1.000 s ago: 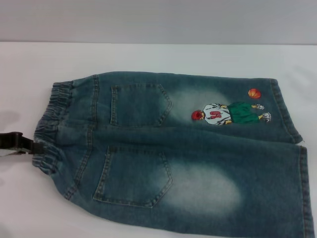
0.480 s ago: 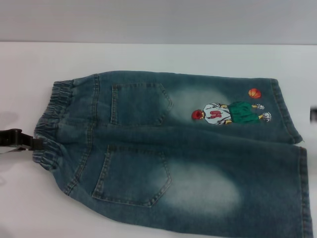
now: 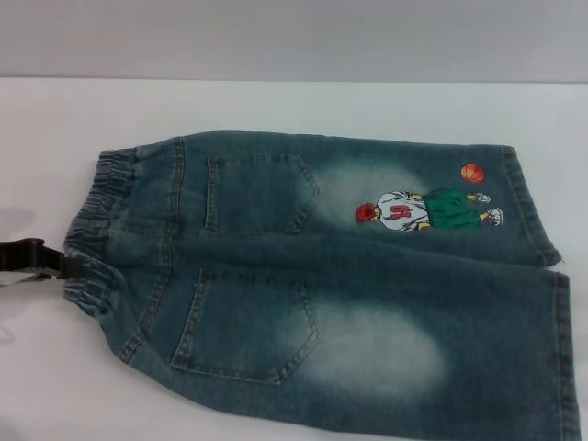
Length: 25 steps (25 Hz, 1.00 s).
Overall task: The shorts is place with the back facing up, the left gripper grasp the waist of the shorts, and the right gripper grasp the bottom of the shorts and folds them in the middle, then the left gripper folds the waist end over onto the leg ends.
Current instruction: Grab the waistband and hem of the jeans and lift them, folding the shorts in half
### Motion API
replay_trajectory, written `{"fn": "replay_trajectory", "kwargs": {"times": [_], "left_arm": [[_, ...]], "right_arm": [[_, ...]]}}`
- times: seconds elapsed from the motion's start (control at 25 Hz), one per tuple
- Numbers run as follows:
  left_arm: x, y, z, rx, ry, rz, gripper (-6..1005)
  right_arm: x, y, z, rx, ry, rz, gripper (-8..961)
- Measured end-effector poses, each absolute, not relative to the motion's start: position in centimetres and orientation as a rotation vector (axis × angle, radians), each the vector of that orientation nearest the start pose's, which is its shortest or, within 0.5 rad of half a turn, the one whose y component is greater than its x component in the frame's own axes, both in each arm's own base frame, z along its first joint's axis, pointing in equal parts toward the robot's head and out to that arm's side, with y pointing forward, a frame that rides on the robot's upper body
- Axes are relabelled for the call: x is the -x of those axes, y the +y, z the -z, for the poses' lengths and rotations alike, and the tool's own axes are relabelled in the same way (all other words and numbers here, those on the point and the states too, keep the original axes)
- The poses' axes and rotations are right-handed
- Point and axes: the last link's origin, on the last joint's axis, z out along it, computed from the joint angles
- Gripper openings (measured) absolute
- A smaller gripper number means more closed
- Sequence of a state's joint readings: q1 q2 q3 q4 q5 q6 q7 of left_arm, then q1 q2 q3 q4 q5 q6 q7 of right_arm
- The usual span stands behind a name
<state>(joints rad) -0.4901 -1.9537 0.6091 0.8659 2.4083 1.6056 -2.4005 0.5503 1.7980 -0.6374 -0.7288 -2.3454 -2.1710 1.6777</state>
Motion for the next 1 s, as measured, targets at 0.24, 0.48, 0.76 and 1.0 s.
{"fn": "replay_trajectory", "kwargs": {"times": [0.24, 0.48, 0.76, 1.0], "left_arm": [[32.9, 32.2, -7.8, 2.170, -1.838, 0.242, 26], [32.9, 32.2, -7.5, 2.171, -1.842, 0.246, 26], [32.8, 32.2, -7.4, 2.174, -1.844, 0.248, 26], [32.7, 32.3, -7.4, 2.173, -1.844, 0.254, 26]], "right_arm": [[-29.5, 27.4, -11.8, 3.175, 1.114, -0.101, 554], [-30.2, 27.1, -11.4, 3.186, 1.187, 0.110, 554], [-31.1, 27.3, -9.5, 3.147, 1.252, 0.345, 553], [-31.0, 27.3, -7.7, 3.170, 1.227, 0.441, 553]]}}
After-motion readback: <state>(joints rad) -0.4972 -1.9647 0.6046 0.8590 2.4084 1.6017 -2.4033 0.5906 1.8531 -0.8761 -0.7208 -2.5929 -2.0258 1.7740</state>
